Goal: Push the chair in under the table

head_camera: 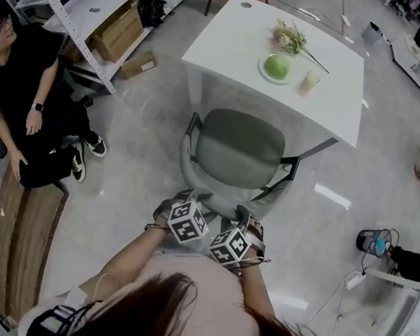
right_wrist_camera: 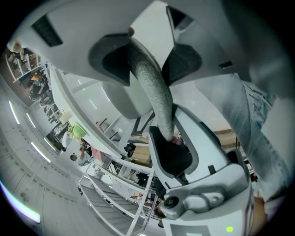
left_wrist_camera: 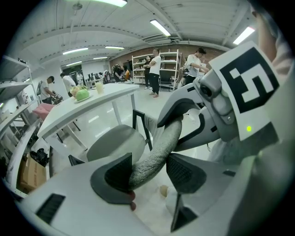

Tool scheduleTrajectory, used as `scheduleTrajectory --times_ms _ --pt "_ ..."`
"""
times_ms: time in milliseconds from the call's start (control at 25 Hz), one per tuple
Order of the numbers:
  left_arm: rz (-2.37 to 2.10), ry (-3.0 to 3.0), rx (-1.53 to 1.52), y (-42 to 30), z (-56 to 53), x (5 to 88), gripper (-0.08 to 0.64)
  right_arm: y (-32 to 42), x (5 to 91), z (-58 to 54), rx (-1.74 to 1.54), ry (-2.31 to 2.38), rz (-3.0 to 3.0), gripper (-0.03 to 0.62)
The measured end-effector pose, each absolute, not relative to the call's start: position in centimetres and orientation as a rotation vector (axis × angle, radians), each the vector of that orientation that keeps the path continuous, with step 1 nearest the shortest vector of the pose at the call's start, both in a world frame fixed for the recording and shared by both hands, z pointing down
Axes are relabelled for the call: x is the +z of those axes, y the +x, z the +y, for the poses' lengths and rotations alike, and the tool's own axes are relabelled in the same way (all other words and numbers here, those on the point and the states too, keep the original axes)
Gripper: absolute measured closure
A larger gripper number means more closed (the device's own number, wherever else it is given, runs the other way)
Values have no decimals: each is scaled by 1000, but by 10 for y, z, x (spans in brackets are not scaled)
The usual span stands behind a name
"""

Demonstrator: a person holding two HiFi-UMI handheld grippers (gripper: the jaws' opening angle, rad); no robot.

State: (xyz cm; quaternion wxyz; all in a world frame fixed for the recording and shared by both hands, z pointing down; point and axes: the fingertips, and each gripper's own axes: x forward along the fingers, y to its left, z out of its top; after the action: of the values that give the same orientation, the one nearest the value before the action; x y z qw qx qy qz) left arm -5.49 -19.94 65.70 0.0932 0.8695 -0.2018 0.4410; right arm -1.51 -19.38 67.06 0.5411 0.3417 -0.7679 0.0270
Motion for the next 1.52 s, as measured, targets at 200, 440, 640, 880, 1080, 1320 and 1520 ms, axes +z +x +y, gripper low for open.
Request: scheduleTrajectory --times_ms 200,440,640,880,1080,1320,1520 --pt "-575 2588 1316 -57 -217 655 325 -17 669 -211 73 836 -1817 370" --pt "-576 2600 1310 -55 -232 656 325 -15 671 -227 93 855 -1801 365" --pt "-576 2602 1313 -52 -245 657 325 -12 672 -239 100 860 -1795 360" --pt "-573 2605 1306 -53 -258 657 325 -13 672 -252 103 851 -1792 360" --pt "-574 2605 1303 -54 -276 657 325 -13 673 -270 114 843 -1787 360" --pt "-573 2606 1301 -46 -296 658 325 -6 674 -291 123 841 -1783 359" --pt "-569 2605 1302 -46 -306 658 325 -5 675 -301 126 841 -1778 359"
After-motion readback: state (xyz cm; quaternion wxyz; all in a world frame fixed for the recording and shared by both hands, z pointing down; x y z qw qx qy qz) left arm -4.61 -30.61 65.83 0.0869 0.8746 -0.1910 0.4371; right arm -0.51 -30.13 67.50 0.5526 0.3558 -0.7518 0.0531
